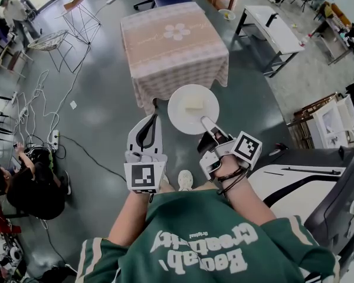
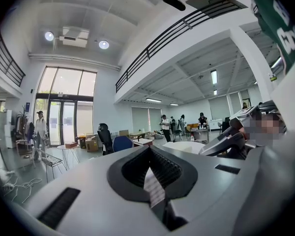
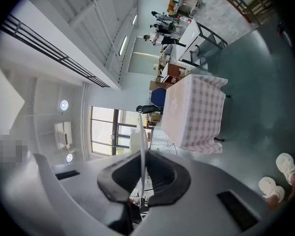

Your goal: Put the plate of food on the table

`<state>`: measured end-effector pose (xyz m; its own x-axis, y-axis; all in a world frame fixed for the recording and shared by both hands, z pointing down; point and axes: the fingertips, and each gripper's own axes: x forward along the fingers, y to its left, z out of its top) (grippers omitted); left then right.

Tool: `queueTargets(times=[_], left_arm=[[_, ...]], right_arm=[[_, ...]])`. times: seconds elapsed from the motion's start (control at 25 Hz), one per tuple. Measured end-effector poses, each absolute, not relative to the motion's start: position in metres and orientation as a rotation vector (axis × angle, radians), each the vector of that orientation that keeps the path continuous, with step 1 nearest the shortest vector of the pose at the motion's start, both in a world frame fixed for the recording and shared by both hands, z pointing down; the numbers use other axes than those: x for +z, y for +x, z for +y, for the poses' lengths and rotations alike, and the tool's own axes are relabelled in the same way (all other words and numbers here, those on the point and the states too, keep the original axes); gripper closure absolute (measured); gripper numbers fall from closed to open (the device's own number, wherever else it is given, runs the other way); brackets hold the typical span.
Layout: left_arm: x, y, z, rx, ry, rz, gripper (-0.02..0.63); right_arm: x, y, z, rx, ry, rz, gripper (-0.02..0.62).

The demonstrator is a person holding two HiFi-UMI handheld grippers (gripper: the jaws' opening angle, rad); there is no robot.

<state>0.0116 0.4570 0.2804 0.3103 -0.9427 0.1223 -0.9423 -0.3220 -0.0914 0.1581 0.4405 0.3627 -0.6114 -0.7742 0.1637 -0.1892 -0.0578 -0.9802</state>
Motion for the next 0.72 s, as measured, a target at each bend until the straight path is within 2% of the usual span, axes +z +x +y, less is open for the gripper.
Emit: queueTargets(times=[0.72], left_arm=[[0.277, -0.003, 0.429, -0.195, -2.461, 1.843, 0.597]], right_arm=[[0.369, 0.157, 0.416, -1.687, -0.990, 1.799, 0.566]])
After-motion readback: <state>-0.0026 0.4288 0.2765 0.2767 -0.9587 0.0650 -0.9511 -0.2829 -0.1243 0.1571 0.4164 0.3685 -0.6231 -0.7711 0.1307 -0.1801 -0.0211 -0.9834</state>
